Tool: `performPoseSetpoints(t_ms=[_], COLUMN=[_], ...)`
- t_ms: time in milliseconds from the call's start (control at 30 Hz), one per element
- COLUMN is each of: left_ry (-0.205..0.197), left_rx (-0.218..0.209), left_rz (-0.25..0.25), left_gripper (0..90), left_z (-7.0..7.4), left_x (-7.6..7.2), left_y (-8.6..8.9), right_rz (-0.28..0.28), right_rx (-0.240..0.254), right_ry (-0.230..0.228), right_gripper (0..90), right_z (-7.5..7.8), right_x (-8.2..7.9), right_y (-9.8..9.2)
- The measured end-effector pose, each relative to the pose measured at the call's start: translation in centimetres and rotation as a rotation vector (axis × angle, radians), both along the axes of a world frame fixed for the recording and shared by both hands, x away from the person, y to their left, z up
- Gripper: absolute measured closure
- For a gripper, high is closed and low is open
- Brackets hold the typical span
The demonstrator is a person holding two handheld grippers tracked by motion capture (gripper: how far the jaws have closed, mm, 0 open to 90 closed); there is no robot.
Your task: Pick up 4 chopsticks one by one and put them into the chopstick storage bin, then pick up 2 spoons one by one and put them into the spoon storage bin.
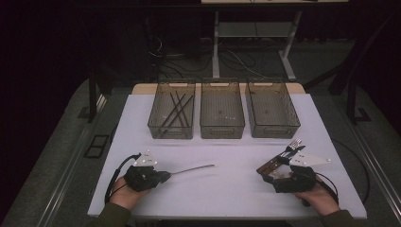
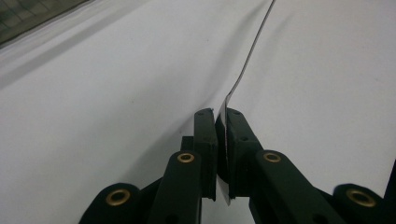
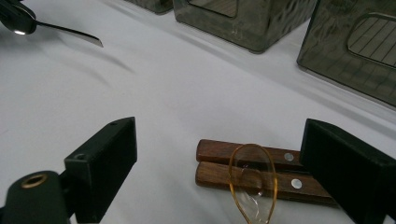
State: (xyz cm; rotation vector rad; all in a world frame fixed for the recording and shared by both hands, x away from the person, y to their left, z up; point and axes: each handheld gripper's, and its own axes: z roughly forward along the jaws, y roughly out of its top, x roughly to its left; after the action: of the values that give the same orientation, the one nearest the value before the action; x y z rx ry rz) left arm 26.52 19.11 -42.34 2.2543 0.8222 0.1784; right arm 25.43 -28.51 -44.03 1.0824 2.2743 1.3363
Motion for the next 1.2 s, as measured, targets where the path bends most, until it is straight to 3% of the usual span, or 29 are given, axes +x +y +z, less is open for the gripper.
performPoseSetpoints(t_ms=[467,967,1200], left_ry=[-0.028,-0.059,-0.073], left_rx=[-0.038,-0.127,-0.144], left_rz=[0.009,0.040,0.052], left_gripper=[84.4,84.5,84.5], left_z=[0.8,2.4,2.9], left_x=[0.7,2.0,2.9], left_y=[-0.3,-0.9,-1.8], right_rz=[0.001,0.003,0.003], right_rx=[0.002,0.008,0.011], right_ry=[0.000,0.001,0.002], right_gripper=[11.0,11.0,11.0], right_z=[0.1,0.1,0.1], right_x=[0.0,0.0,0.0], right_y=[0.0,0.0,0.0])
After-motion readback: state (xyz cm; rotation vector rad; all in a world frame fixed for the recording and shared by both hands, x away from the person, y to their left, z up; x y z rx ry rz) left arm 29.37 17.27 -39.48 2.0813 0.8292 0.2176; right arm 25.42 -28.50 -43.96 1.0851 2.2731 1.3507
